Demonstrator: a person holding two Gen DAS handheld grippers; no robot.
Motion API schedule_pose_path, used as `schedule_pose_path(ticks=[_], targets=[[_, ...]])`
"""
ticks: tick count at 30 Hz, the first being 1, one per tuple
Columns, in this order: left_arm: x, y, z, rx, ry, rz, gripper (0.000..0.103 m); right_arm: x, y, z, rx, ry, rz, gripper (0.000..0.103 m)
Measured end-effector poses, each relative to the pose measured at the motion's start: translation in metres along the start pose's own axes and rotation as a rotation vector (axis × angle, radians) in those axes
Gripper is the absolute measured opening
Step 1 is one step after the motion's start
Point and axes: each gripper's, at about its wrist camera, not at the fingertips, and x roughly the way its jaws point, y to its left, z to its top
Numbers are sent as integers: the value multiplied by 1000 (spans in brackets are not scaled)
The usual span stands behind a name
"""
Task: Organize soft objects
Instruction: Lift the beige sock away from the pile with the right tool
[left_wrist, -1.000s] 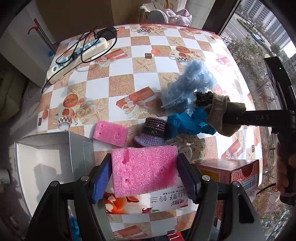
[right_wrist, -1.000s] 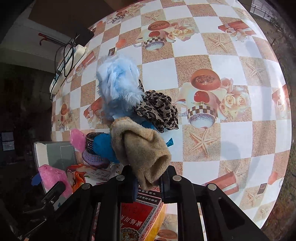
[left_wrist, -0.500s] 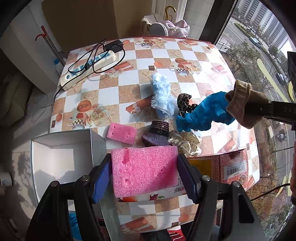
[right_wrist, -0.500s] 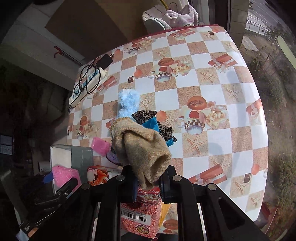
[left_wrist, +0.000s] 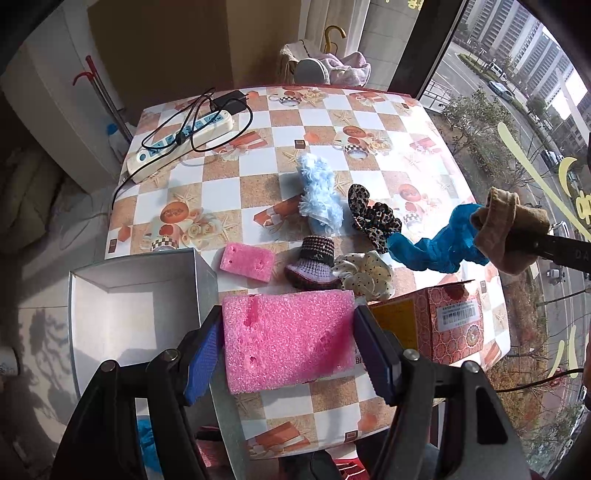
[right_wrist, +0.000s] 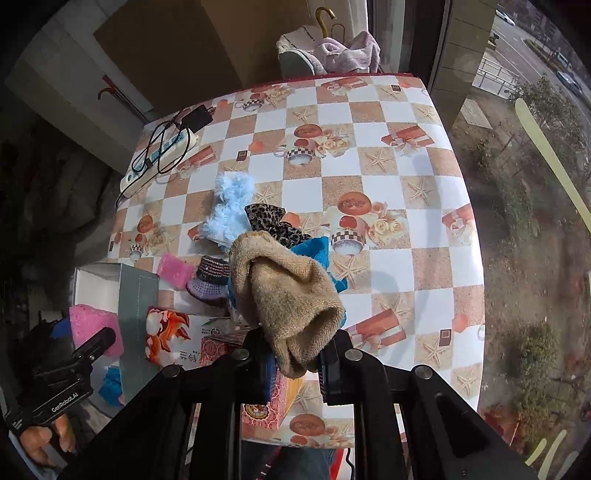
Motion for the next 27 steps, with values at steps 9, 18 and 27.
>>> schedule_pose_path(ticks=[9, 18, 27], targets=[[-3, -2, -7, 24, -3, -34, 73, 24, 14, -67, 10, 169, 151, 19], [-7, -1, -12, 48, -10, -35, 73, 37, 19, -69, 63, 153, 142, 31], [-13, 12, -17, 18, -18, -34, 73, 46, 29, -61, 41, 136, 46, 22]])
